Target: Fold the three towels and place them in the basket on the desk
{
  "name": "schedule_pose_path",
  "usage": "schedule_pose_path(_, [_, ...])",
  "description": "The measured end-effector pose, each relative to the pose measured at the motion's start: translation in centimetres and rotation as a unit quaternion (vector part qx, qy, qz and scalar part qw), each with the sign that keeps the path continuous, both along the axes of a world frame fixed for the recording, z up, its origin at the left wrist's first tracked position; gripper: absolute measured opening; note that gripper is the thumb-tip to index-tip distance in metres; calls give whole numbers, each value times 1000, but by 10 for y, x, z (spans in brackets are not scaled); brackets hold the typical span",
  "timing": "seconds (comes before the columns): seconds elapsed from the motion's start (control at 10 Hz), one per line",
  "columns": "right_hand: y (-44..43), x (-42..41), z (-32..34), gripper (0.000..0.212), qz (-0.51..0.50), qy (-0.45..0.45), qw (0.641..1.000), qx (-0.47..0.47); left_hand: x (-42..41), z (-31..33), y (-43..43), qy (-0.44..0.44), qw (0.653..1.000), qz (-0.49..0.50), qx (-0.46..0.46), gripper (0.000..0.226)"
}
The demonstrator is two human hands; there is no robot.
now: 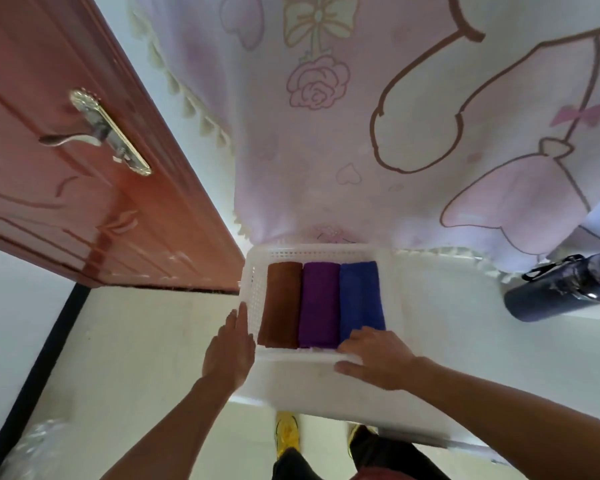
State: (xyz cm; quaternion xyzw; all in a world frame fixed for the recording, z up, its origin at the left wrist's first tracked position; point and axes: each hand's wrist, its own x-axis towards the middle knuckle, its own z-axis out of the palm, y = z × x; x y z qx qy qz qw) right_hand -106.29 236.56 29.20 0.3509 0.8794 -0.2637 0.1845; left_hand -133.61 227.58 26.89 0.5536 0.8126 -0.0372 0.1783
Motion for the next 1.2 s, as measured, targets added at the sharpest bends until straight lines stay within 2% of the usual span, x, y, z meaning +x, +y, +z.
schedule_pose_path(0.1, [-21,3,-4,41,-58,-1,997,48,0,0,7,-6,1000,-14,-10,64])
schedule_pose_path(0.3, [-36,9,-8,36,-173,16,980,102,-7,10,30,-45,992,-114,-42,70])
schedule_pose_path(0.4, [-26,6,-9,35,-220,-14,970,98,-11,14,47,-80,984,-138,-76,80])
schedule_pose_path(0.6, [-10,-3,0,33,-253,-32,965,69,-12,22,72,-50,978,-173,-104,91])
schedule_pose_path(0.7, [-8,-1,1,32,-257,-33,964,55,-10,20,69,-57,979,-166,-101,88])
schedule_pose_path(0.8, [-7,-1,2,37,-276,-35,960,31,-11,18,66,-46,984,-162,-61,81])
schedule_pose_path(0.9, [1,-9,28,42,-277,-15,961,26,-4,23,65,-4,984,-176,-27,70])
schedule_pose_path(1.0, [16,-21,89,35,-298,127,942,86,2,28,66,40,980,-193,-8,50])
schedule_pose_path(1.1, [23,-31,180,18,-328,360,859,157,5,24,66,81,966,-241,41,36])
schedule_pose_path(1.2, [12,-30,275,10,-301,566,737,213,17,16,63,43,954,-294,48,35])
